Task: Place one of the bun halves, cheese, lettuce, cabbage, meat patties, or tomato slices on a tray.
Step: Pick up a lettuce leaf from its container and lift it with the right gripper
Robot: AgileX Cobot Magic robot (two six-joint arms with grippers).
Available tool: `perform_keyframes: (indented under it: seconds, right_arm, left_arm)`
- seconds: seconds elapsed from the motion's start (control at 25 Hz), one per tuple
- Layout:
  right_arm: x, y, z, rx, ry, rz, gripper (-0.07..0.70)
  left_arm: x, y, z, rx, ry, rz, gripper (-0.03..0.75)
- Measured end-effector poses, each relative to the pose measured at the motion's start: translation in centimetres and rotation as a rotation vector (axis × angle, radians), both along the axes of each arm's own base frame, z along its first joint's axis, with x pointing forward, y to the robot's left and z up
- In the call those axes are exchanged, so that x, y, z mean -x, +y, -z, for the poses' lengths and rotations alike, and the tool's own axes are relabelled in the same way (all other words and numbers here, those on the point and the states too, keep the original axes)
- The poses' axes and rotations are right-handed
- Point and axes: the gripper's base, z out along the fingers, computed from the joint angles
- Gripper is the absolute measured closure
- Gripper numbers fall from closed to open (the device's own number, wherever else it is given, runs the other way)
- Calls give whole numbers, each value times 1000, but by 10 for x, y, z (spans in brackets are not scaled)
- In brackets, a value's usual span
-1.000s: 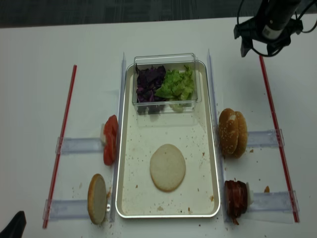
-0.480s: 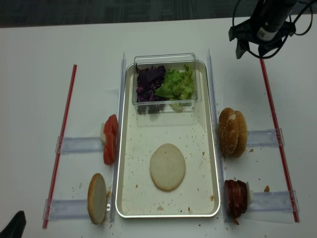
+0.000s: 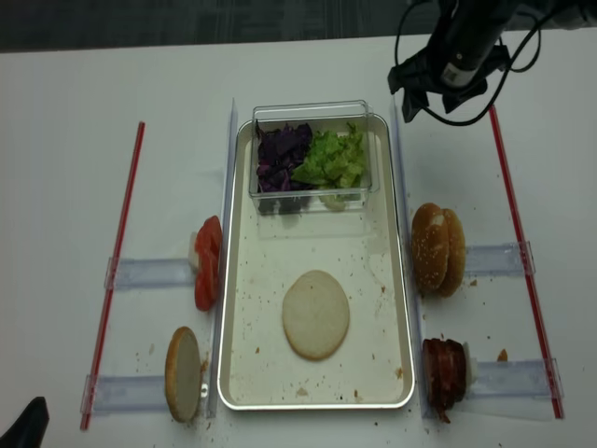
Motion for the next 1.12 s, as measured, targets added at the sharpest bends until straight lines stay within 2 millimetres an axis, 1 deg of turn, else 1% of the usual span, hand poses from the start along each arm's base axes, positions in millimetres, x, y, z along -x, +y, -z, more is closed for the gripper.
perform_keyframes:
  seconds: [0.36,0.48,0.56,0.72,0.96,1.12]
  right_arm:
    - [12,66,-18,-18,-63,-156,130]
    - [21,86,-19,-29,-68,-201,130]
    - [24,94,-18,-35,-65,-218,130]
    - [27,104,-10,-40,-45,-234,130]
    - [26,104,-6,-38,-37,-244,132]
    - [23,107,1,-39,-37,-262,132]
  left_arm:
    - [0,0,0,0,0,0,225]
    - [0,0,0,0,0,0,225]
    - [0,0,0,0,0,0,225]
    - [0,1,0,-5,0,-4,225]
    - [0,0,0,0,0,0,225]
    - [0,1,0,-5,0,-4,225]
